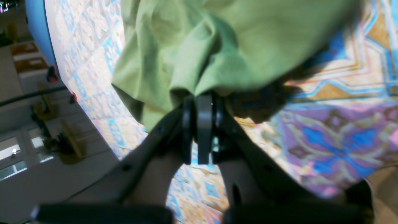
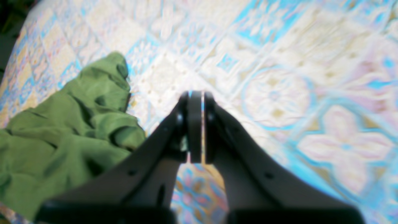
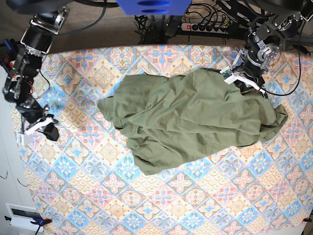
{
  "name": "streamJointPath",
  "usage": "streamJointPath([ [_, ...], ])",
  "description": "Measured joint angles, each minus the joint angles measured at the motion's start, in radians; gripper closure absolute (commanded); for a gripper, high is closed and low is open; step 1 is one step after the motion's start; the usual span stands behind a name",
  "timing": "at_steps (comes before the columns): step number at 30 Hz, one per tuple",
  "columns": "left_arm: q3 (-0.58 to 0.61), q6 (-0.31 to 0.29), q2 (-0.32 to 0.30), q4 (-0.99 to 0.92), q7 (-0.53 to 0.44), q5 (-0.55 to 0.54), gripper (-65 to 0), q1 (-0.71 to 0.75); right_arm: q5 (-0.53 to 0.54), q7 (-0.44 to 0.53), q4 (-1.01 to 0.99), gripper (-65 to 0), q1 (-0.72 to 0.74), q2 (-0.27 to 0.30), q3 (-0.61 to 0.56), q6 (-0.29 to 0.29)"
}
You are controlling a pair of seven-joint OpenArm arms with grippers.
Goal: Layout the t-shirt on the table in an organized manner, then fold the t-shirt properly
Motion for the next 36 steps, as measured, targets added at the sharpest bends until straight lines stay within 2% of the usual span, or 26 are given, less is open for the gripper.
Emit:
streamJointPath([
  [3,0.0,-0.003,-0.002,0.0,0.006,-0.003,0.0,-0.006,0.018,-0.008,-0.011,-1.0,0.016,-0.018,-0.014,0.011],
  [6,0.001,-0.002,-0.003,0.0,0.01,0.007,0.0,-0.005,0.008,-0.071,-0.005,-1.1,0.01,0.0,-0.031,0.006],
  [9,0.006,-0.005,-0.003,0.0,0.009,-0.002,0.0,0.005,-0.007,-0.104,0.034,-1.2,-0.002,0.004,-0.123,-0.002],
  [12,0.006,-0.003,-0.007,0.0,0.009,0.0,0.0,0.011,0.016,-0.095,0.128,-3.8,-0.037,-0.007,-0.248,0.011],
  [15,0.003,0.0,-0.029,0.001,0.01,0.008,0.0,0.082,0.012,-0.096,0.206,-7.8,-0.102,-0.018,-0.326,0.006],
  [19,0.009,-0.01,-0.039,0.0,0.01,-0.005,-0.2,0.139,-0.118,-0.102,0.219,-19.7,-0.113,-0.103,-0.379,0.006],
  [21,0.008,-0.006,-0.039,0.0,0.004,-0.003,-4.5,0.136,-0.174,-0.095,0.226,-27.8,-0.109,-0.129,-0.42,0.011],
  [23,0.004,-0.001,-0.045,0.0,0.018,0.008,-10.3,0.138,-0.254,-0.097,0.227,-31.9,-0.106,-0.132,-0.451,0.01],
  [26,0.003,-0.003,-0.048,0.0,0.087,0.006,-21.4,0.174,-0.299,-0.108,0.217,-32.2,-0.098,-0.125,-0.455,0.007],
  [30,0.008,-0.005,-0.04,0.0,0.091,-0.006,-32.1,0.172,-0.301,-0.095,0.176,-32.2,-0.005,-0.127,-0.454,0.0],
  [33,-0.003,0.001,-0.048,0.0,0.093,0.013,-33.1,0.17,-0.291,-0.078,0.177,-32.2,-0.003,-0.126,-0.448,0.0],
  [36,-0.01,-0.005,-0.043,0.0,0.09,-0.003,-33.2,0.172,-0.303,-0.119,0.164,-32.3,-0.034,-0.127,-0.448,0.0],
])
